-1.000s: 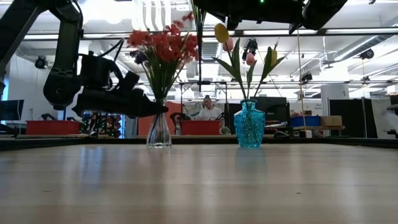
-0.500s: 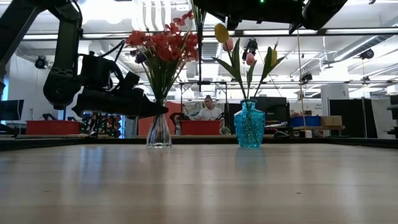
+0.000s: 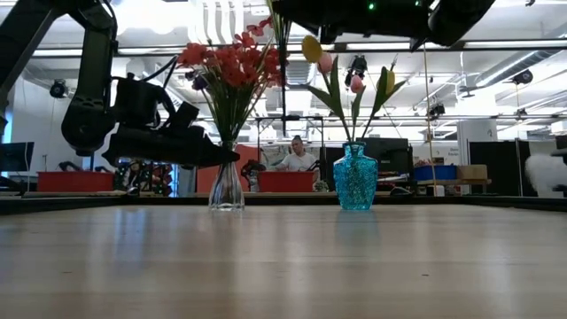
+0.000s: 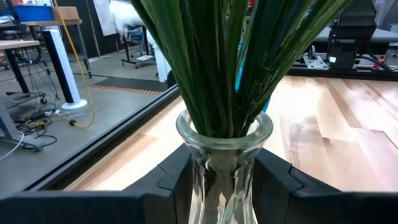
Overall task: Sort flowers into vase by color
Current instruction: Put the violet flowers into the transparent vase
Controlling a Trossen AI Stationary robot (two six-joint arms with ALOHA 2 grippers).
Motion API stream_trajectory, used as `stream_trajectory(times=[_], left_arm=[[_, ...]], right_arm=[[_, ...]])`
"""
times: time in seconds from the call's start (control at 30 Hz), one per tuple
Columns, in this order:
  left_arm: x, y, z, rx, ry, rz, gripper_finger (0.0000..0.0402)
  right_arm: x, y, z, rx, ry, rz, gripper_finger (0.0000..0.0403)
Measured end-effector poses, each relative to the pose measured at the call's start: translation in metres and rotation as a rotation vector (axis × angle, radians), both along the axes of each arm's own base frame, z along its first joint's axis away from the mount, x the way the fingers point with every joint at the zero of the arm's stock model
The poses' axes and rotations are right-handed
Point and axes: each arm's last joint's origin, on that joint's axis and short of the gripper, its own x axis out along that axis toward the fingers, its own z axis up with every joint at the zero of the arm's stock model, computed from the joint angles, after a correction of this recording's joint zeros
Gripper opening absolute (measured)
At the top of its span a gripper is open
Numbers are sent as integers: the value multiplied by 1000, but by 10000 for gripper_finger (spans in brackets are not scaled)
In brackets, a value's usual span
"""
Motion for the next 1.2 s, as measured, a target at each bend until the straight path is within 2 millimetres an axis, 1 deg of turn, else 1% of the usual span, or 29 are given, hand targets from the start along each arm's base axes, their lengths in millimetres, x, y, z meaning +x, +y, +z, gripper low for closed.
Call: stream_trajectory(times=[0.13, 0.27, 0.5, 0.63, 0.8, 0.9, 1.2], left_arm=[[0, 0, 0, 12, -2, -3, 107], [0, 0, 1, 30, 1, -18, 107], [0, -1, 1, 25, -2, -18, 107], [-1, -1, 0, 7, -6, -16, 107], [-2, -2, 0, 2, -7, -15, 107], [-3, -2, 0, 0, -6, -15, 107], [-3, -3, -1, 0, -5, -15, 107]], right_arm=[[7, -1, -12, -14, 15, -2, 18], [11, -1, -17, -24, -3, -4, 18], [15, -1, -18, -30, -55, -5, 18], [23, -2, -21, -30, -50, -5, 18], [32, -3, -20, -32, -46, -6, 18], [35, -3, -20, -36, -19, -6, 18], [36, -3, -18, -37, -22, -6, 18]])
